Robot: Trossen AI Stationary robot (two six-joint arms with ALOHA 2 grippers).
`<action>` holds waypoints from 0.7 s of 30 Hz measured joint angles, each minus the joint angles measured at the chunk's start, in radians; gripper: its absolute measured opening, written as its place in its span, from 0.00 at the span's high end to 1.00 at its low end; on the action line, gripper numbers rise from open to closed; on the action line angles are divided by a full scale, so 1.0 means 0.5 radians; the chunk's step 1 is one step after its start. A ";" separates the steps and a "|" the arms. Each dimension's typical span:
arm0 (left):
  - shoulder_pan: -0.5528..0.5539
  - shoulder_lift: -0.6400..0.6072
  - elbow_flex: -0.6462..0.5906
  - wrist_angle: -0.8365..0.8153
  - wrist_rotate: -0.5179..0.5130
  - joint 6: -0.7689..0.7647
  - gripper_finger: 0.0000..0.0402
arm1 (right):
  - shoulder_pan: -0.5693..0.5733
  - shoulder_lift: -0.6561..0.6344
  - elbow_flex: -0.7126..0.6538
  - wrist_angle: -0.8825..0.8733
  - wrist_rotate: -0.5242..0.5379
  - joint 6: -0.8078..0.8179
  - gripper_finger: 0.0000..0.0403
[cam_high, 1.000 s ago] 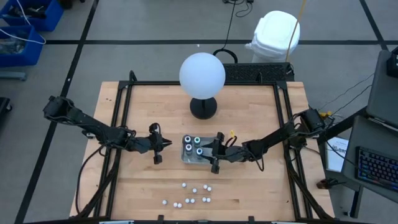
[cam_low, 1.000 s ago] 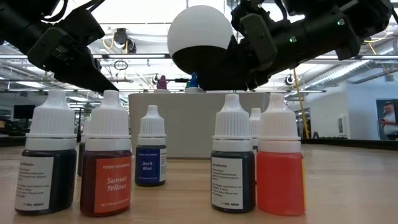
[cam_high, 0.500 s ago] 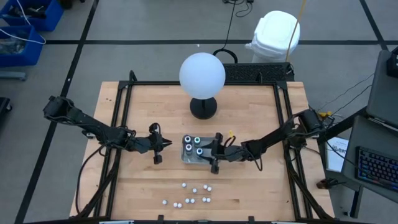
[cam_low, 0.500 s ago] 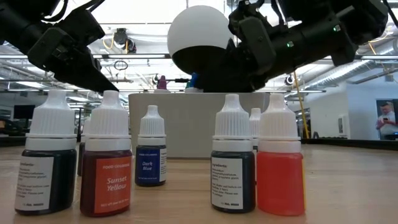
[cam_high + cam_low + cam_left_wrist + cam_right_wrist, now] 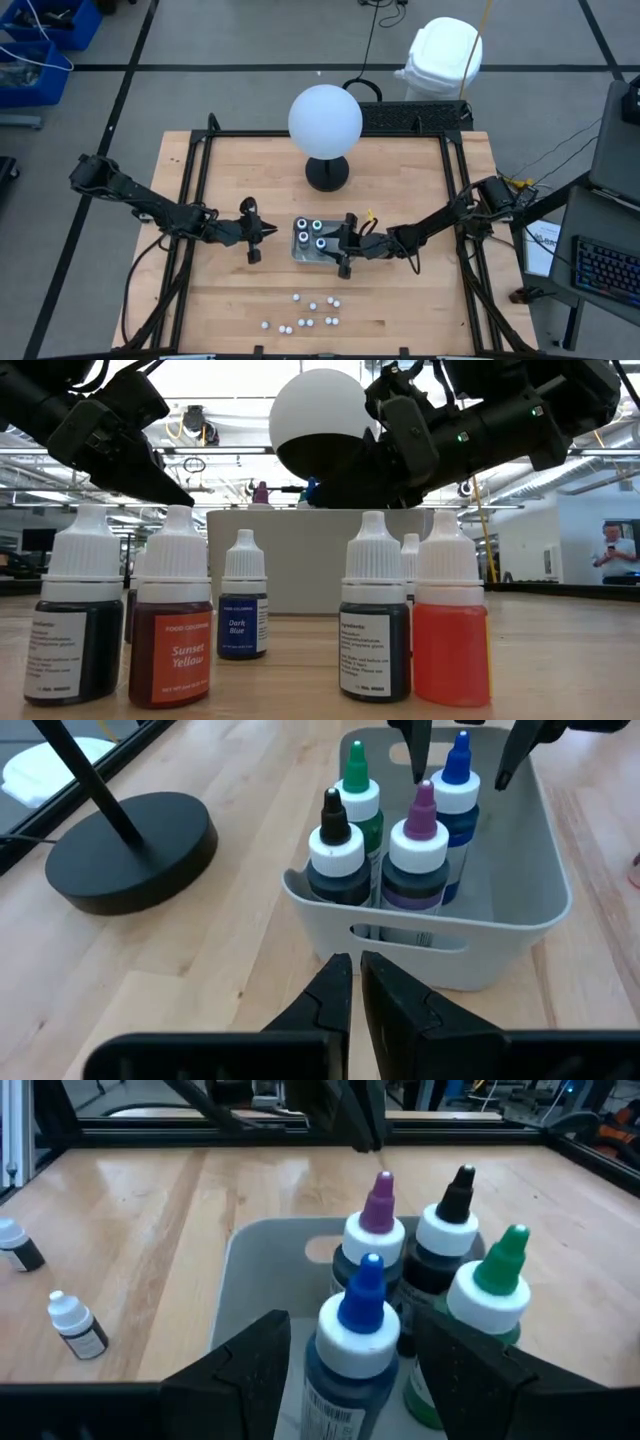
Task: Pick & Place food coloring
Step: Put the large blue food coloring bottle into the gray bin
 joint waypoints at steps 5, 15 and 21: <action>0.000 0.000 0.000 0.005 0.000 0.005 0.91 | 0.000 -0.001 0.002 0.064 0.001 -0.001 0.50; 0.000 0.000 0.000 0.005 -0.001 0.030 0.91 | 0.001 0.002 0.000 0.057 0.013 0.001 0.50; 0.000 0.000 0.000 0.004 -0.001 0.057 0.91 | 0.014 -0.016 0.001 0.133 0.006 -0.029 0.50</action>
